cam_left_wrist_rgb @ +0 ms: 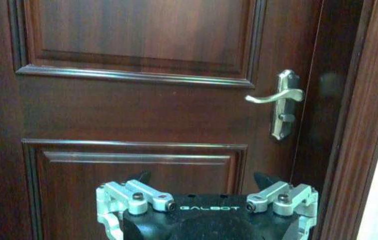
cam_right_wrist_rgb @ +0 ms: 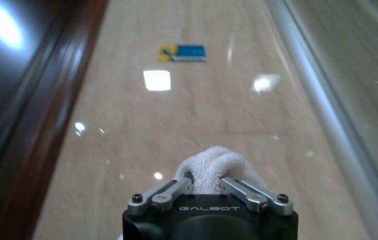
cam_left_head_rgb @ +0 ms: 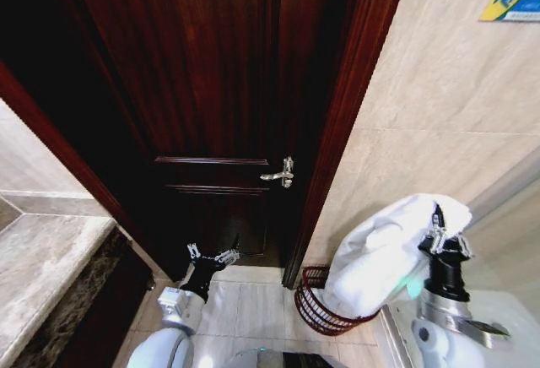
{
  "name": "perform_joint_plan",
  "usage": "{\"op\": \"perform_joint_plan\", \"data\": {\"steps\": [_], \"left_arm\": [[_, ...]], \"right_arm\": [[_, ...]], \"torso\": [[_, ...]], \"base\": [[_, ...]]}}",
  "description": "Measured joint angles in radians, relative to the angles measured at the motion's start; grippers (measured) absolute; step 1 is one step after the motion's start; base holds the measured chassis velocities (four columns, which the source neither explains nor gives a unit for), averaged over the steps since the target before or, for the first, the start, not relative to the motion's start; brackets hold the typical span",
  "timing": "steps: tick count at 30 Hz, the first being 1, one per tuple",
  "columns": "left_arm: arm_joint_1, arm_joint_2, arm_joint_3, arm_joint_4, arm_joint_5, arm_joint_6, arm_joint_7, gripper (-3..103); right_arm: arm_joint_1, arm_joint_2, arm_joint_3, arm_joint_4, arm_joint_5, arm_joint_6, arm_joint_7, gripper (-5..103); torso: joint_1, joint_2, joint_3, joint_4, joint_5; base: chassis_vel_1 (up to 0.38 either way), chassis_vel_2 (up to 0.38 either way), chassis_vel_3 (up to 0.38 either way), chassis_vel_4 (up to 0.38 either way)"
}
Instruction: Discard the used towel into the hamper.
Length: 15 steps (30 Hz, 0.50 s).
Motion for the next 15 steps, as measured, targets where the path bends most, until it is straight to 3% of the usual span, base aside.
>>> {"op": "perform_joint_plan", "data": {"steps": [6,15], "left_arm": [[0.000,0.000,0.000,0.000,0.000,0.000,0.000,100],[0.000,0.000,0.000,0.000,0.000,0.000,0.000,100]], "right_arm": [[-0.001,-0.021,-0.036,-0.164,0.016,0.062,-0.013,5],[0.056,-0.008,-0.085,-0.274,-0.031,0.073,-0.033,5]], "torso": [[0.000,0.000,0.000,-0.0002,0.0001],[0.000,0.000,0.000,0.0000,-0.0004]], "base": [[0.000,0.000,0.000,0.000],[0.000,0.000,0.000,0.000]]}}
